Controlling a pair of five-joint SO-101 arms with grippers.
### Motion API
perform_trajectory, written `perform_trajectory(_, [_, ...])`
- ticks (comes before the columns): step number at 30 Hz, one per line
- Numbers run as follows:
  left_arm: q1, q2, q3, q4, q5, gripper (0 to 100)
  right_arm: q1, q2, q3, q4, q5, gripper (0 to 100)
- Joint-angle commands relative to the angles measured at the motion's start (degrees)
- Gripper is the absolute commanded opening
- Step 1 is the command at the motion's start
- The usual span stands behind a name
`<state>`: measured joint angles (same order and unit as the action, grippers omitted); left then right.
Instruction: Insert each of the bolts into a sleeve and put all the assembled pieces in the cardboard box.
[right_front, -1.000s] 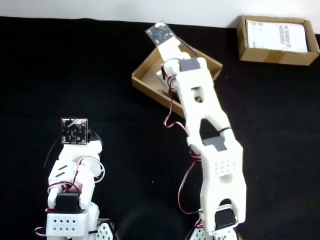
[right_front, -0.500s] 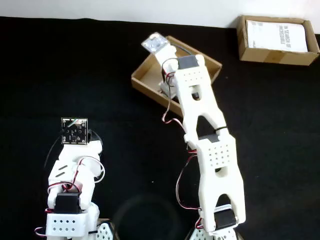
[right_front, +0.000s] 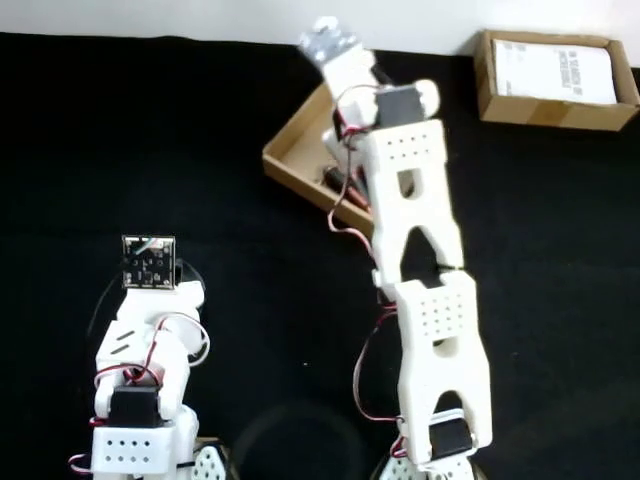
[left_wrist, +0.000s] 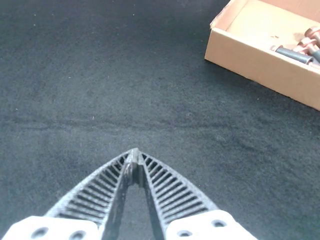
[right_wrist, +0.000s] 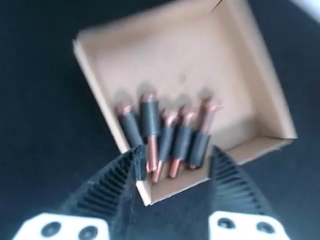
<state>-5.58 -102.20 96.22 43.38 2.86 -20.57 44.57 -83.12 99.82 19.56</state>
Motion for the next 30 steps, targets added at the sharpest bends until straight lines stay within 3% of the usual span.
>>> perform_trajectory(1, [0.9, 0.1, 1.0, 0.3, -0.4, 1, 1.6, -6.8, -14.3, 1.2, -3.0, 2.6])
perform_trajectory(8, [0.9, 0.1, 1.0, 0.4, -0.4, 1, 3.6, -19.9, -17.0, 1.4, -2.9, 0.5])
perform_trajectory(14, [0.7, 0.1, 1.0, 0.4, -0.4, 1, 2.4, -40.5, -4.6, 1.4, -2.9, 0.5])
perform_trajectory(21, [0.7, 0.1, 1.0, 4.7, -0.4, 1, 2.6, -71.1, 33.4, 1.3, -3.3, 0.5])
perform_trajectory(27, [0.8, 0.0, 1.0, 14.7, -0.4, 1, 2.6, -96.0, 71.3, 0.2, -3.4, 0.5])
perform_trajectory(30, [0.7, 0.0, 1.0, 20.0, -0.4, 1, 2.6, -107.1, 90.2, -6.0, -5.6, 0.5])
